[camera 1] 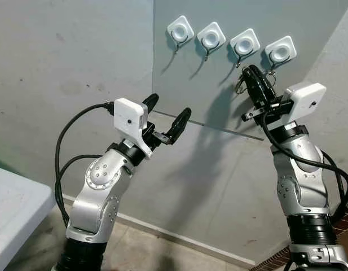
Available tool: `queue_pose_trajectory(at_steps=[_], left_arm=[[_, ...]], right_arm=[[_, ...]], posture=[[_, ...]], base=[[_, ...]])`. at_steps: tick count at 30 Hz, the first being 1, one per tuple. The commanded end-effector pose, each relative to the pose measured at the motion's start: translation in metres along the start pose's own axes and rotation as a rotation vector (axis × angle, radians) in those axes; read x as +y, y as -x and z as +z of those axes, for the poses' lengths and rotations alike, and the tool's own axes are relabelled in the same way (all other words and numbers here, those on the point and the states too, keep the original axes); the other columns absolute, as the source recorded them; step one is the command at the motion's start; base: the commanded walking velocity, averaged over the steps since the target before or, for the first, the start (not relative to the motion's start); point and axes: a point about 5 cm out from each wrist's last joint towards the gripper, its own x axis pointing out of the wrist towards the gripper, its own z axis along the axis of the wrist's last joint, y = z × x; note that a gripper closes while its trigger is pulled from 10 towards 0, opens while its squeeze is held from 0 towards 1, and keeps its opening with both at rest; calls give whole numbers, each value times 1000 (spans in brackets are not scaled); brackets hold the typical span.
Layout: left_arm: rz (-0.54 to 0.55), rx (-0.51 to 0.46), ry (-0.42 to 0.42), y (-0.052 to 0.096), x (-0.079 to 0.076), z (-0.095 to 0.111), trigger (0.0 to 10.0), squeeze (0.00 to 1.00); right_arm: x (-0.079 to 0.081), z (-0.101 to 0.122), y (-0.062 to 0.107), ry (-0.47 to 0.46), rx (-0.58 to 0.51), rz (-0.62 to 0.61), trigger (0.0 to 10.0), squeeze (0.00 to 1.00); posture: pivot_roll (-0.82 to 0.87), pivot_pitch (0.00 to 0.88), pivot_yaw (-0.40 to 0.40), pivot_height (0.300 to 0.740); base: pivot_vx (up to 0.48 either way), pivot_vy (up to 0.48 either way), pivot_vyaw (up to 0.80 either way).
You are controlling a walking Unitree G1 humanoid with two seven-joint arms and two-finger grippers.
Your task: Hang keys on a hook
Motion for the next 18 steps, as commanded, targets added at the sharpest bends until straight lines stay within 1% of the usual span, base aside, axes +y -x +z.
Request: queue_pose_trajectory(at_steps=[1, 4, 6, 13, 18], left_arm=[[-1, -5, -7, -4, -1, 1, 10000, 0], [-2, -9, -8, -4, -1, 2, 10000, 0], [-2, -10, -8, -4, -1, 2, 10000, 0], [6, -14, -15, -3, -1, 2, 10000, 0], [7, -17, -17, -2, -1, 2, 10000, 0]], right_arm=[[-4, 11, -5, 16, -40, -1, 10000, 0], [-5, 14, -13, 20, -54, 15, 10000, 0], [-5, 14, -14, 19, -55, 16, 10000, 0], [-5, 14, -25, 26, -58, 48, 10000, 0], [-5, 13, -28, 34, -52, 65, 10000, 0]], posture=[[26, 0, -60, 715], [29, 0, -63, 715], [29, 0, -63, 715], [38, 0, -68, 715], [41, 0, -72, 715]], base=[[0, 0, 0], [0, 0, 0], [0, 0, 0], [0, 0, 0], [0, 0, 0]])
